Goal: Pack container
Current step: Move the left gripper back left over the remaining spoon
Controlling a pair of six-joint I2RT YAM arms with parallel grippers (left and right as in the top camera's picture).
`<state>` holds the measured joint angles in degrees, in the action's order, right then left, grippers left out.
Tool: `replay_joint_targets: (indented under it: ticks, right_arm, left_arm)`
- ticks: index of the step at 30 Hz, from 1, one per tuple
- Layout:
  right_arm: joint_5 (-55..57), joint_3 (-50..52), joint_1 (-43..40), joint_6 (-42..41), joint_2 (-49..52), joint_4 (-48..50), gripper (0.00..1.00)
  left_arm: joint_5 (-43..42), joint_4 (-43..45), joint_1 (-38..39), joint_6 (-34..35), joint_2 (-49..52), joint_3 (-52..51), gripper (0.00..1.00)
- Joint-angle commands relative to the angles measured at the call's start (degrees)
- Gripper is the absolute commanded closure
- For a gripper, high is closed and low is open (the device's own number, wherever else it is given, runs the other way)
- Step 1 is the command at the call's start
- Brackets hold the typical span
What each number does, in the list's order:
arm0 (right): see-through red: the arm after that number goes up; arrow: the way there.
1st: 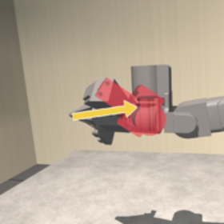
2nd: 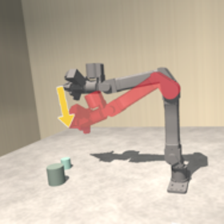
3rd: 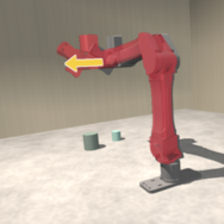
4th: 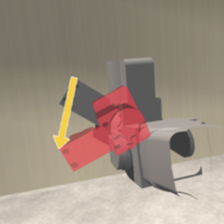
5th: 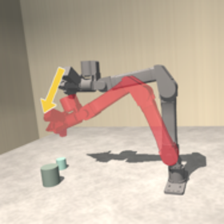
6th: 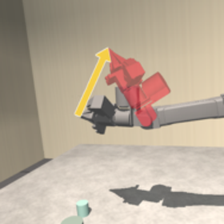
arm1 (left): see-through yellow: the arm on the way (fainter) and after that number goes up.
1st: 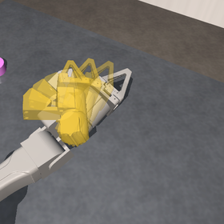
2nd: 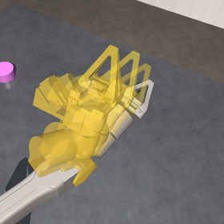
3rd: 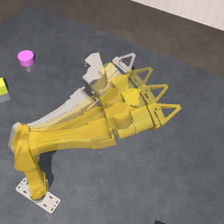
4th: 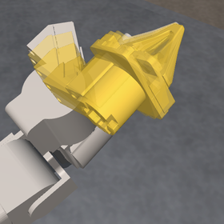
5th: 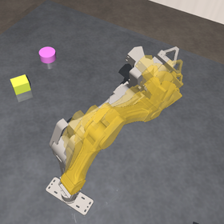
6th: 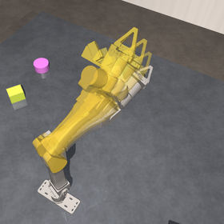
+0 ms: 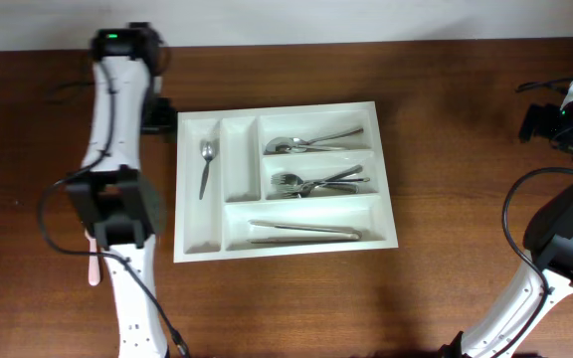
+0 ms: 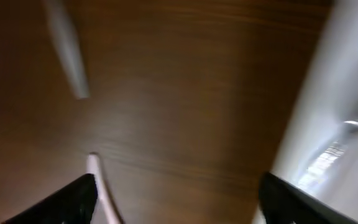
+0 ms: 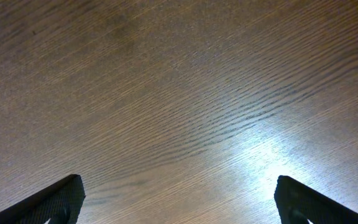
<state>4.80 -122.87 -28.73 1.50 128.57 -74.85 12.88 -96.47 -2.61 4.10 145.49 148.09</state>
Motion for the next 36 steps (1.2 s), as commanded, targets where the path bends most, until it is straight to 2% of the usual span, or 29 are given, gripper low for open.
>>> replay_joint_targets:
  ticks: [1,6,12,20,22,26,36]
  right_arm:
    - [-0.1,0.2,0.2,-0.5,-0.7,0.2,0.01]
    - [-0.1,0.2,0.2,-0.5,-0.7,0.2,0.01]
    - [-0.1,0.2,0.2,-0.5,-0.7,0.2,0.01]
    - [-0.1,0.2,0.2,-0.5,-0.7,0.1,0.01]
    - [-0.1,0.2,0.2,-0.5,-0.7,0.2,0.01]
    - [-0.1,0.2,0.2,-0.5,-0.7,0.2,0.01]
    - [-0.1,0.2,0.2,-0.5,-0.7,0.2,0.01]
  left_arm:
    - [1.9,0.2,-5.5,-1.7,-1.8,1.0,0.08]
    - [1.7,4.5,-11.3,-2.7,-1.8,1.0,0.02]
    - [-9.0,11.1,-14.6,-15.2,-1.8,1.0,0.01]
    - [-11.7,20.1,-14.4,-18.0,-1.7,0.9,0.01]
    - [-11.7,20.8,-14.4,-17.8,-1.6,0.9,0.01]
    - [-11.7,20.3,-14.5,-12.9,-1.5,0.9,0.01]
    - [-11.3,17.7,-14.4,-12.8,-0.9,0.9,0.01]
